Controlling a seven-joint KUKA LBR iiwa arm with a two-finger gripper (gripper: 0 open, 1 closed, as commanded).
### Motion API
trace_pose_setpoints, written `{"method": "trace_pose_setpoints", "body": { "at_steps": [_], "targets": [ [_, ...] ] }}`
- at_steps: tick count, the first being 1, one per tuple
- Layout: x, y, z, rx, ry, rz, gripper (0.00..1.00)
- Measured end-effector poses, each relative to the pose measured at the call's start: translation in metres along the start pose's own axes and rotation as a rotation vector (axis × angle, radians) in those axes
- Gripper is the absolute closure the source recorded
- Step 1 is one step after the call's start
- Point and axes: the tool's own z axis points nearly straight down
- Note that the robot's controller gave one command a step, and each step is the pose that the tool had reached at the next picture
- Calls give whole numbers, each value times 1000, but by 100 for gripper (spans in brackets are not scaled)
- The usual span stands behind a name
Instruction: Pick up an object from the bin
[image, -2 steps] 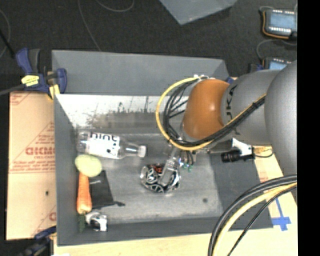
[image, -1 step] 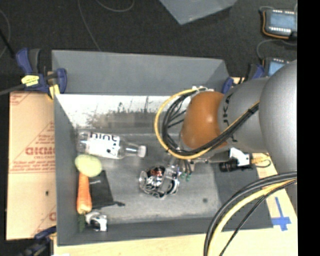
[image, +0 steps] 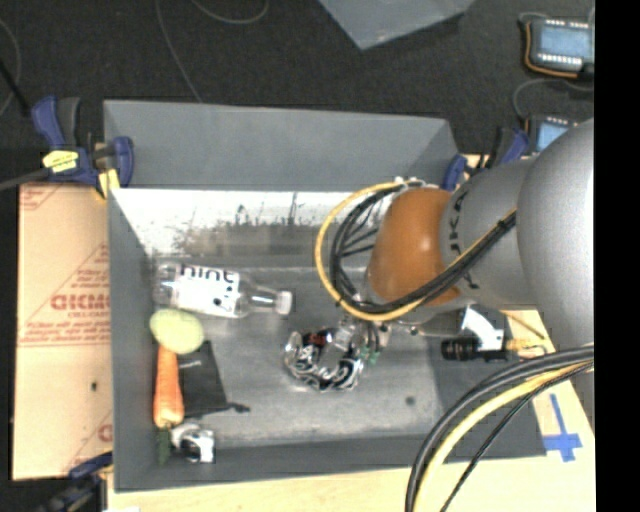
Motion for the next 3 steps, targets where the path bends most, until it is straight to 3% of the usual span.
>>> {"method": "trace_pose_setpoints", "body": {
  "at_steps": [1, 2, 3],
  "targets": [
    [0, 0, 0, 0, 0, 0, 100],
    [-1, -2, -42, 4, 7, -16, 100],
    [-19, 6, -80, -2, -4, -1, 100]
  ]
}}
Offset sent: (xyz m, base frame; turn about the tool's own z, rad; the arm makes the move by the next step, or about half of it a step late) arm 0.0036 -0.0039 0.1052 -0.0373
